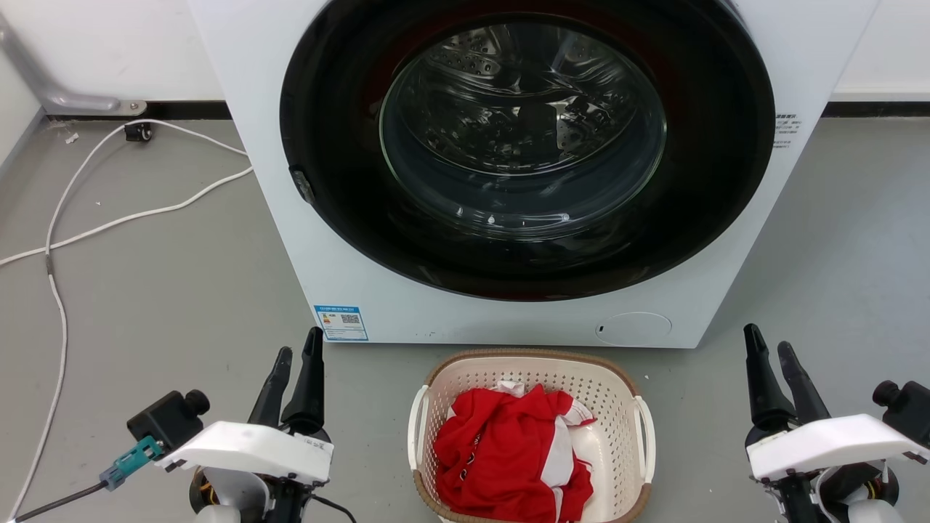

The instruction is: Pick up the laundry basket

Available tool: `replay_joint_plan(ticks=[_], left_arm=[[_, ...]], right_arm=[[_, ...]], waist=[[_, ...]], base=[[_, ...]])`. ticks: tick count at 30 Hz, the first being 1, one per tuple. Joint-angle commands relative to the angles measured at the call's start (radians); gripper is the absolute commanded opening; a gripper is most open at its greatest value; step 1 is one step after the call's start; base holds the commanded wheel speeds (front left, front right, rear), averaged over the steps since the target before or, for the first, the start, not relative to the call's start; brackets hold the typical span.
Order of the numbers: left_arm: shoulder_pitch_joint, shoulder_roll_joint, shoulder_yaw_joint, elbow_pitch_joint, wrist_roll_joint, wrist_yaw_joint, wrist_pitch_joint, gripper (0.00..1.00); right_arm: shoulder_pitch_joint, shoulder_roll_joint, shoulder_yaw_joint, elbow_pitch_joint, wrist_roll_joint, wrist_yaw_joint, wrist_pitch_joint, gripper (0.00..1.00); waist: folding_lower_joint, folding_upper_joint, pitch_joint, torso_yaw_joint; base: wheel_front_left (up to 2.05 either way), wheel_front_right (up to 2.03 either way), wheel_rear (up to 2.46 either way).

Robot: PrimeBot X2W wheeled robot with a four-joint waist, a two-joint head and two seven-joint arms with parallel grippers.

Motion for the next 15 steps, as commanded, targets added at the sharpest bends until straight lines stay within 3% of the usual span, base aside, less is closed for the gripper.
replay_joint_plan(ticks=[1,15], left_arm=[[-0.030,0.008,-0.008,-0.008,0.046,0.000,-0.013,1.00],[-0.041,0.011,-0.037,0.021,0.244,0.003,-0.056,1.00]], right_arm=[[-0.011,0.000,0.003,-0.006,-0.050,0.000,-0.013,1.00],[-0.012,0.001,0.023,0.003,-0.257,0.000,-0.049,1.00]], waist=[[0.0000,0.0000,-0.001,0.000],[0.0000,0.0000,0.000,0.001]], base=[[0.00,0.00,0.00],[0.00,0.00,0.00]])
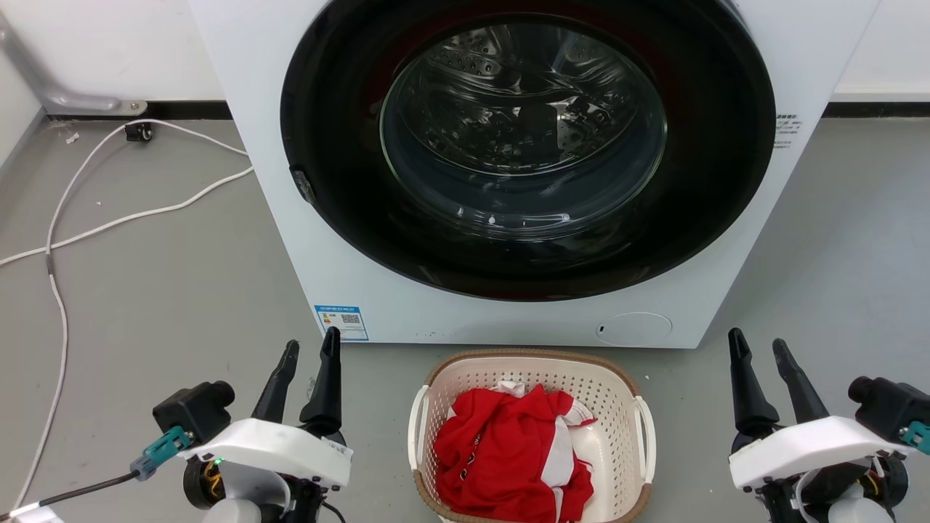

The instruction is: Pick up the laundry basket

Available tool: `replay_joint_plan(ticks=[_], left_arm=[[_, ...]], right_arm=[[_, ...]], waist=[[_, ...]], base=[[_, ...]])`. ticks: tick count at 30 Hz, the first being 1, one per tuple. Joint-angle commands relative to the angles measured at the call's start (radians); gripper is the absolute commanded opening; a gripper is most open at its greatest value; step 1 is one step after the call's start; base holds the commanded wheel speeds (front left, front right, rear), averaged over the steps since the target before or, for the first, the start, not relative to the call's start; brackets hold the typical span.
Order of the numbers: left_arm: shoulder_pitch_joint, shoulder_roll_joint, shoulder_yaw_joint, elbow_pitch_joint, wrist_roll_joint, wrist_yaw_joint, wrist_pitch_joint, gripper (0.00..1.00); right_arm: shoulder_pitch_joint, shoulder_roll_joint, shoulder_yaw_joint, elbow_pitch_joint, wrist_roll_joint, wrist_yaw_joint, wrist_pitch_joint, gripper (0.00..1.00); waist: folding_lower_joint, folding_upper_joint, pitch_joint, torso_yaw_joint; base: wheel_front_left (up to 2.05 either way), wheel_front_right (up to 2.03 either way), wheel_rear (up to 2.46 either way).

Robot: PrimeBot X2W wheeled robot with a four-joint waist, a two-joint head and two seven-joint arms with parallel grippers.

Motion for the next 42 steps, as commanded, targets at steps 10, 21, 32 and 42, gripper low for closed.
replay_joint_plan(ticks=[10,21,32,42], left_arm=[[-0.030,0.007,-0.021,0.002,0.150,0.007,-0.036,1.00],[-0.030,0.006,-0.031,0.011,0.261,0.012,-0.064,1.00],[-0.031,0.002,-0.033,0.028,0.343,0.016,-0.086,1.00],[-0.030,0.001,-0.039,0.023,0.432,0.020,-0.107,1.00]], right_arm=[[-0.005,0.000,0.017,-0.019,-0.149,0.000,-0.025,1.00],[0.008,0.001,0.023,-0.028,-0.251,0.000,-0.047,1.00],[0.016,0.001,0.029,-0.032,-0.323,0.000,-0.072,1.00],[0.024,0.001,0.023,-0.030,-0.367,0.000,-0.096,1.00]], waist=[[0.0000,0.0000,0.001,0.002],[0.0000,0.0000,0.000,0.003],[0.0000,0.0000,-0.002,0.004],[0.0000,0.0000,-0.001,0.006]], base=[[0.00,0.00,0.00],[0.00,0.00,0.00],[0.00,0.00,0.00],[0.00,0.00,0.00]])
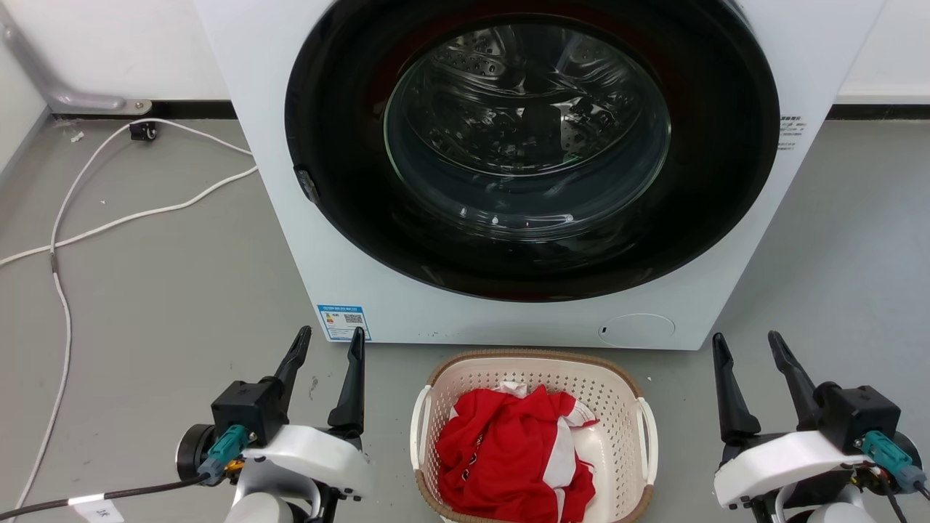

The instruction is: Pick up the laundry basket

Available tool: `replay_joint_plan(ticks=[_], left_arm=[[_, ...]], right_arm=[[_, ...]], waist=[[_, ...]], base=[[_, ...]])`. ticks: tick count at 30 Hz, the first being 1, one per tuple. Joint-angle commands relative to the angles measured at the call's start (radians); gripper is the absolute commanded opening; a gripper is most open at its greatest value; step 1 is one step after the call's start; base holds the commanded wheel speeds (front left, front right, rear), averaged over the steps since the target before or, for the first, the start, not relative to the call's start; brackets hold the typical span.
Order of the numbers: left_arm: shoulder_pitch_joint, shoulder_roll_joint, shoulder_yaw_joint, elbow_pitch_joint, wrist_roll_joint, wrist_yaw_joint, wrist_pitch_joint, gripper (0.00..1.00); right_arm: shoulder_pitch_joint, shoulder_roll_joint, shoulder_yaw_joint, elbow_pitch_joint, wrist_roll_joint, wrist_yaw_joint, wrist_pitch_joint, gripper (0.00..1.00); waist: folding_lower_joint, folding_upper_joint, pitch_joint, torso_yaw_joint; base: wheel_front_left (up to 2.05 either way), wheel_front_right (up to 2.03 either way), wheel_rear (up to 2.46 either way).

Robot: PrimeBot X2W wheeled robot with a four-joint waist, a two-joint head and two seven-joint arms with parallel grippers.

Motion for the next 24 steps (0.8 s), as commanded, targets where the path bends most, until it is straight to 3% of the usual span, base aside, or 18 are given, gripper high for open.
replay_joint_plan(ticks=[1,24], left_arm=[[-0.012,0.001,0.000,-0.003,0.019,0.003,-0.010,1.00],[-0.009,-0.005,0.001,0.016,0.141,-0.003,-0.051,1.00]], right_arm=[[0.006,0.001,-0.001,-0.005,-0.018,0.000,-0.010,1.00],[0.016,0.001,0.005,0.021,-0.076,0.000,-0.055,1.00]], waist=[[-0.0001,0.0000,0.000,0.000],[-0.0001,0.0000,-0.002,0.000]], base=[[0.00,0.00,0.00],[0.00,0.00,0.00]])
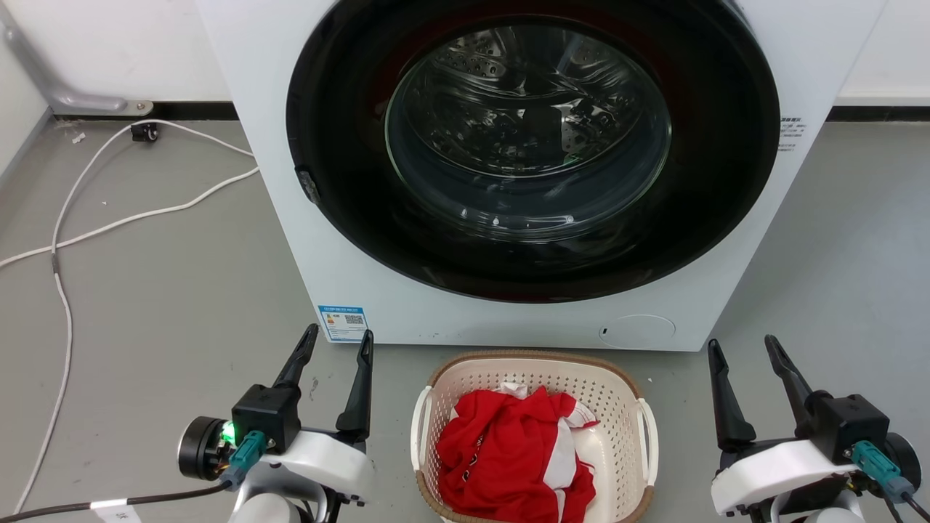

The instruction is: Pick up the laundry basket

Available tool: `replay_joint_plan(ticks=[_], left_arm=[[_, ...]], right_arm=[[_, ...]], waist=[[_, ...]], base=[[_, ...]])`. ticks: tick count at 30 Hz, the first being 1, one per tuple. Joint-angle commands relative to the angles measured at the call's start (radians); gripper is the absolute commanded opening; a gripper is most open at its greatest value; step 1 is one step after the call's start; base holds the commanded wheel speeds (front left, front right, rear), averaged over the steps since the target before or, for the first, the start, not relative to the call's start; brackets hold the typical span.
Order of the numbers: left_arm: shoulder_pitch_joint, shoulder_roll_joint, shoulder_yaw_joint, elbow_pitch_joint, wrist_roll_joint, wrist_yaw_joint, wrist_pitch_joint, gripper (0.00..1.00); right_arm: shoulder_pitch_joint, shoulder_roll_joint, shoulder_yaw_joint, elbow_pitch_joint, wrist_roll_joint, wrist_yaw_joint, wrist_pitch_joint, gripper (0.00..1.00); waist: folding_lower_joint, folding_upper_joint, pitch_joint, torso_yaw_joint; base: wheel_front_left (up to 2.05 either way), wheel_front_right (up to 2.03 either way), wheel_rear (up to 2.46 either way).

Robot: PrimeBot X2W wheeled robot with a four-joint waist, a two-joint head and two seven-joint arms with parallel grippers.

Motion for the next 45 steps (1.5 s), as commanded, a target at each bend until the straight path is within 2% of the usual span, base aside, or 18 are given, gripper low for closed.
replay_joint_plan(ticks=[1,17,22,32,45], left_arm=[[-0.005,-0.001,0.001,0.001,0.009,-0.002,-0.008,1.00],[-0.010,-0.002,-0.003,0.005,-0.006,0.005,-0.006,1.00],[-0.030,-0.002,-0.008,0.010,-0.003,0.005,-0.006,1.00],[-0.131,-0.002,-0.031,0.176,-0.039,-0.005,-0.006,1.00],[-0.370,0.012,-0.061,0.440,-0.079,-0.016,-0.005,1.00]], right_arm=[[0.008,0.001,-0.001,0.003,-0.005,0.000,-0.006,1.00],[-0.001,0.001,-0.007,0.005,0.010,0.000,-0.001,1.00],[-0.020,0.001,-0.037,0.012,-0.002,0.000,0.008,1.00],[-0.106,0.001,-0.108,0.138,-0.025,0.000,0.025,1.00],[-0.342,0.001,-0.095,0.441,-0.016,0.000,-0.001,1.00]], waist=[[-0.0001,0.0000,-0.001,-0.001],[-0.0001,0.0000,0.007,-0.003],[-0.0001,0.0000,0.041,-0.006],[-0.0001,0.0000,0.222,-0.018],[-0.0001,0.0000,0.531,-0.044]], base=[[0.00,0.00,0.00],[0.00,0.00,0.00],[0.00,0.00,0.00],[0.00,0.00,0.00],[0.00,0.00,0.00]])
